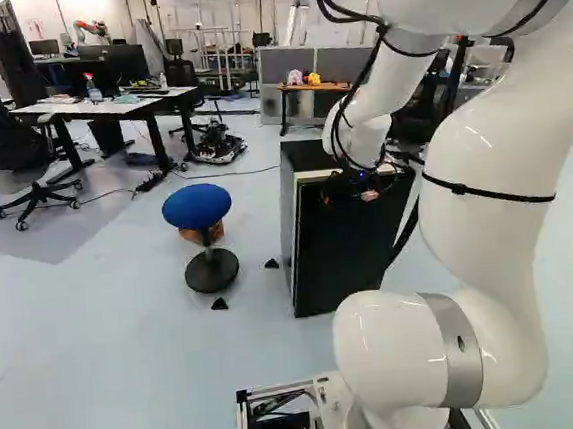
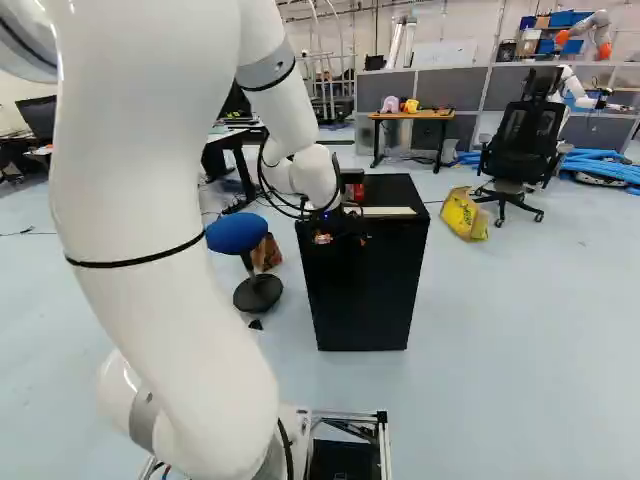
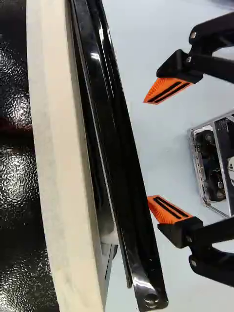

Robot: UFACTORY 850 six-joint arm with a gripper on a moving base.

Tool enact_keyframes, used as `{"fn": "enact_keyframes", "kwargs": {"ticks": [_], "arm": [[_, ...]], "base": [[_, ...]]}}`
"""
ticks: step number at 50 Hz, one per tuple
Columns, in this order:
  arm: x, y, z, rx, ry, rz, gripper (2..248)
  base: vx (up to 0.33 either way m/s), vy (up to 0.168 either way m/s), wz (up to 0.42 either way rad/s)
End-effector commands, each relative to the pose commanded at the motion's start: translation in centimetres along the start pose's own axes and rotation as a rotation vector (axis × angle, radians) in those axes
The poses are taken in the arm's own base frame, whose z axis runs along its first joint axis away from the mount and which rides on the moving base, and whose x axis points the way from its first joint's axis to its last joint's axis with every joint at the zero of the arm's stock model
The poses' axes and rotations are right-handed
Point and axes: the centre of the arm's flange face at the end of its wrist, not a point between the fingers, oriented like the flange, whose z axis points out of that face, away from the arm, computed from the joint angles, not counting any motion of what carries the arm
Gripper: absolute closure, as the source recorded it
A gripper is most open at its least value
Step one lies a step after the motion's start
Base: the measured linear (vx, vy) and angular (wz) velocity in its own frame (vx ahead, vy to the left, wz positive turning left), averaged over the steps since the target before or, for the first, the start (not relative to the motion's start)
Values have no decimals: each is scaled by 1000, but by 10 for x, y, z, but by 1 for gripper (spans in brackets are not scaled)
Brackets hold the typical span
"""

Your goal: Grab a drink from the fridge

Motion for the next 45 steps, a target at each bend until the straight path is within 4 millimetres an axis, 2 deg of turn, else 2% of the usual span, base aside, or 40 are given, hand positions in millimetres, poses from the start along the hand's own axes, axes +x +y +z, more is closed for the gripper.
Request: {"fn": "enact_keyframes", "kwargs": {"ticks": [45], "arm": [[16, -3, 7, 3, 9, -7, 3]], "base": [[0, 0, 0]]}}
